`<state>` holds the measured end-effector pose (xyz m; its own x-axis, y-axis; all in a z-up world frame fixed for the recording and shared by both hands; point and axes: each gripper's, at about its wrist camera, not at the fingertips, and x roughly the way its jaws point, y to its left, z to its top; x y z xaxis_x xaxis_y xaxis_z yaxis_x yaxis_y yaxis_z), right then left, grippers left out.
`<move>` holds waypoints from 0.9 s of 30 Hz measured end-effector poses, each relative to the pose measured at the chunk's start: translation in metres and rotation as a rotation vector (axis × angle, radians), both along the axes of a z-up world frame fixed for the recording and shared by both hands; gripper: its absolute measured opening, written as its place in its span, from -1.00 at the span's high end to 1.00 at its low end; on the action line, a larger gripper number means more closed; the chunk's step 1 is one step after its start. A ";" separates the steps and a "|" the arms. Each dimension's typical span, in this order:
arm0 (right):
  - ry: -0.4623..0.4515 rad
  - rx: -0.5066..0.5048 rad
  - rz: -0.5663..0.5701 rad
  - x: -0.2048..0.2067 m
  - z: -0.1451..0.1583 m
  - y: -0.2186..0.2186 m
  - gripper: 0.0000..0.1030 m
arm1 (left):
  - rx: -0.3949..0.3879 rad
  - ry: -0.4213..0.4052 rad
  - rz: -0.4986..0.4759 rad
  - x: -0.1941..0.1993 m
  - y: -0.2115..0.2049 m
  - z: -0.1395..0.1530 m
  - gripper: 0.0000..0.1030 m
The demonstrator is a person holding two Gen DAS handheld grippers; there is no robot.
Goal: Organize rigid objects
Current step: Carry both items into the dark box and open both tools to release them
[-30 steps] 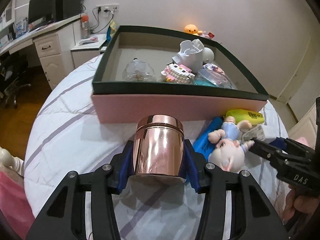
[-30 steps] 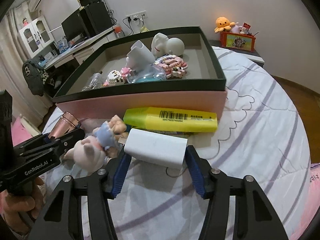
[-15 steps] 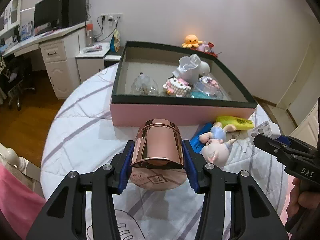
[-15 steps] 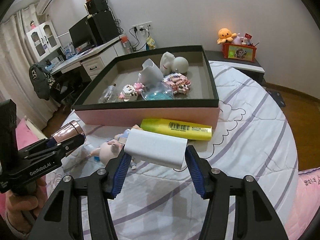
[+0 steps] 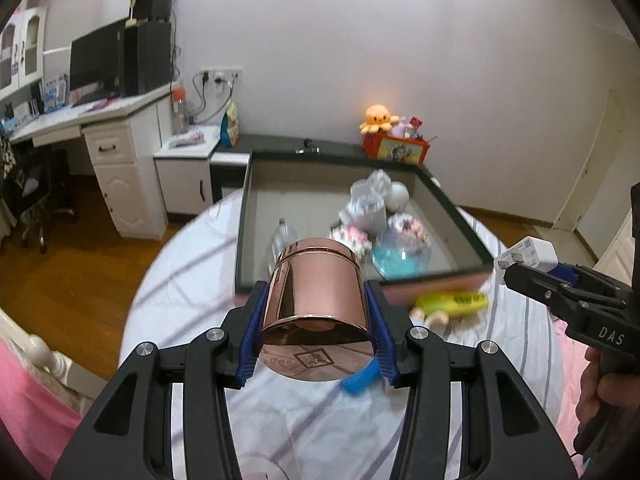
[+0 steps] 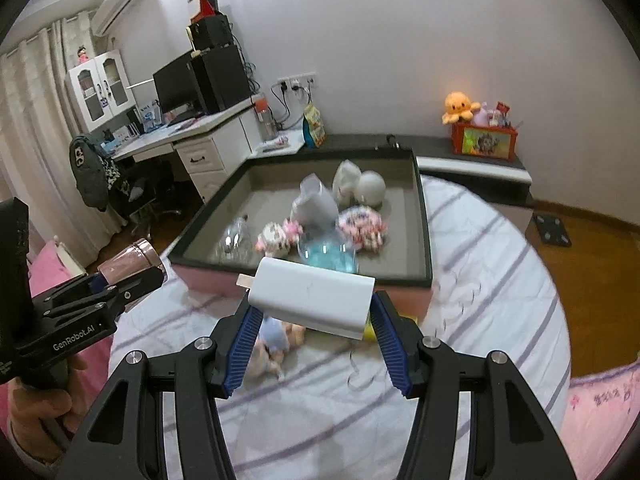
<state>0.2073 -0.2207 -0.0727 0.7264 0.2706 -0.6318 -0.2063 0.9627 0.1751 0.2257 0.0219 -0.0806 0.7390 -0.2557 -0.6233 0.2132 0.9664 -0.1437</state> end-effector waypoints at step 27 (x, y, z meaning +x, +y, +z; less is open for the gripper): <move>0.051 -0.037 -0.037 0.152 -0.019 -0.011 -0.11 | 0.026 0.001 -0.029 0.149 -0.041 -0.004 0.07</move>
<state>0.3589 -0.2321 -0.0918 0.7020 0.2199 -0.6773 -0.1621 0.9755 0.1487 0.3744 -0.0192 -0.0850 0.7312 -0.2604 -0.6305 0.2407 0.9633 -0.1187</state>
